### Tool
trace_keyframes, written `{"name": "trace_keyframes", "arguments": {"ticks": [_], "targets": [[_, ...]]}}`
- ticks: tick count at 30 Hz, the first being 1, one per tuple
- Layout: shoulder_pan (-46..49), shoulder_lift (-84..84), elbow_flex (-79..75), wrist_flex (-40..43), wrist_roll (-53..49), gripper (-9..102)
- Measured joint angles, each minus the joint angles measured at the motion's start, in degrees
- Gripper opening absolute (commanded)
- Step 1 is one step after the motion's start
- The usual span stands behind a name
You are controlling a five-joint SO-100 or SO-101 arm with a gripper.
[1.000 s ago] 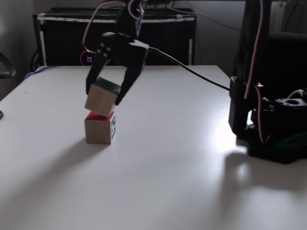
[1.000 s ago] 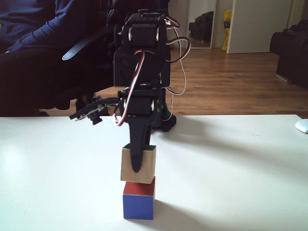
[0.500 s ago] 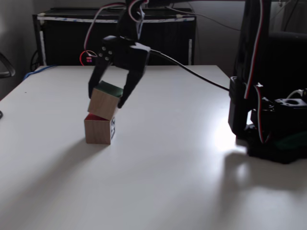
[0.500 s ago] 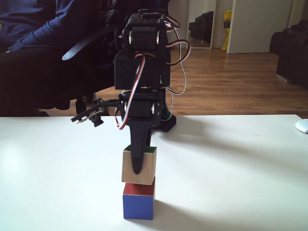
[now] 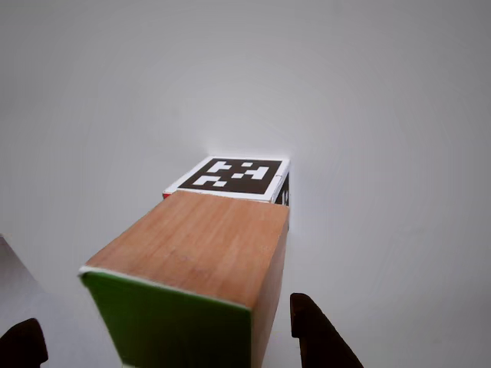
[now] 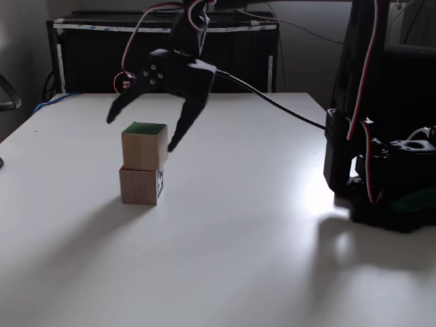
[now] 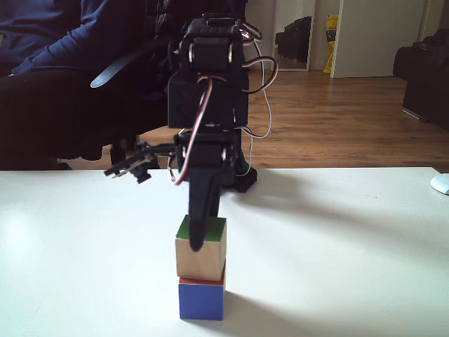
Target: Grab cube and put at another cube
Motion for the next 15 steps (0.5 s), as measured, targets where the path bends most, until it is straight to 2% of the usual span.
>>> {"name": "trace_keyframes", "arguments": {"ticks": [6, 12, 15], "targets": [[-3.3, 15.5, 8.6, 1.5, 0.5, 47], [-9.8, 51.3, 28.7, 2.1, 0.7, 48], [-9.6, 67.8, 39.6, 0.6, 0.7, 47]]}}
